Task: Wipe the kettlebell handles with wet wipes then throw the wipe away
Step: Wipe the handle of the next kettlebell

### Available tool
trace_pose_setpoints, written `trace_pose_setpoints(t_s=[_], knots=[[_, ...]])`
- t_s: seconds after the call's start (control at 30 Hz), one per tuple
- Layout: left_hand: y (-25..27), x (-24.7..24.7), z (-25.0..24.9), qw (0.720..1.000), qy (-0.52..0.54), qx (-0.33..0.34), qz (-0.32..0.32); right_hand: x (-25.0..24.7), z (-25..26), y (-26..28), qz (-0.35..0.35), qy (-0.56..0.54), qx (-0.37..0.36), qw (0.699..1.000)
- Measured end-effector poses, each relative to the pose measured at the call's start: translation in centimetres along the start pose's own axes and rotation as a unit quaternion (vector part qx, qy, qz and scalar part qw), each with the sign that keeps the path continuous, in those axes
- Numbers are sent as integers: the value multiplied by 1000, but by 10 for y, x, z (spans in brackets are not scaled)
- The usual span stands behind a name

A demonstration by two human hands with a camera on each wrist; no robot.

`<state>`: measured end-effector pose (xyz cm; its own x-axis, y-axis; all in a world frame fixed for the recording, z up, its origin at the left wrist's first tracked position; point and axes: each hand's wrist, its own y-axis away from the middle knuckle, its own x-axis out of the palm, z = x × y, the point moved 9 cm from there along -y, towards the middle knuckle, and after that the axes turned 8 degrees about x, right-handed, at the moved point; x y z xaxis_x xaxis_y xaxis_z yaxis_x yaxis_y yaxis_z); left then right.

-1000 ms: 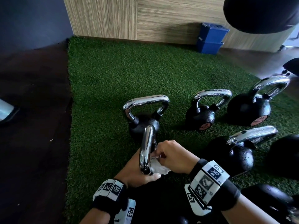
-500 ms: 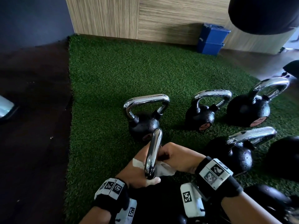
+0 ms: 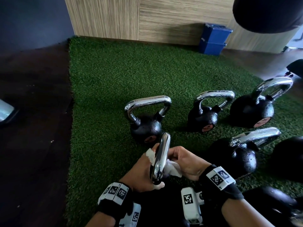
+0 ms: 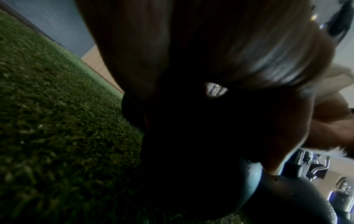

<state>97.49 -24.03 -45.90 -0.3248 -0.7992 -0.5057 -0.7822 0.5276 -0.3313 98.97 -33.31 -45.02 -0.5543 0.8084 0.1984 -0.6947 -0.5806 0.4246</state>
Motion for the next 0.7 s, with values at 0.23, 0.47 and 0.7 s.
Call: trace_pose_setpoints(t_s=[0.23, 0.47, 0.7], knots=[[6, 3, 6, 1000, -1, -25, 11, -15, 7, 1, -66, -35, -43, 996], [1, 4, -1, 999, -28, -15, 29, -36, 22, 11, -217, -49, -116, 968], [0, 4, -8, 997, -60, 4, 43, -50, 20, 15, -317, 1, -106, 943]])
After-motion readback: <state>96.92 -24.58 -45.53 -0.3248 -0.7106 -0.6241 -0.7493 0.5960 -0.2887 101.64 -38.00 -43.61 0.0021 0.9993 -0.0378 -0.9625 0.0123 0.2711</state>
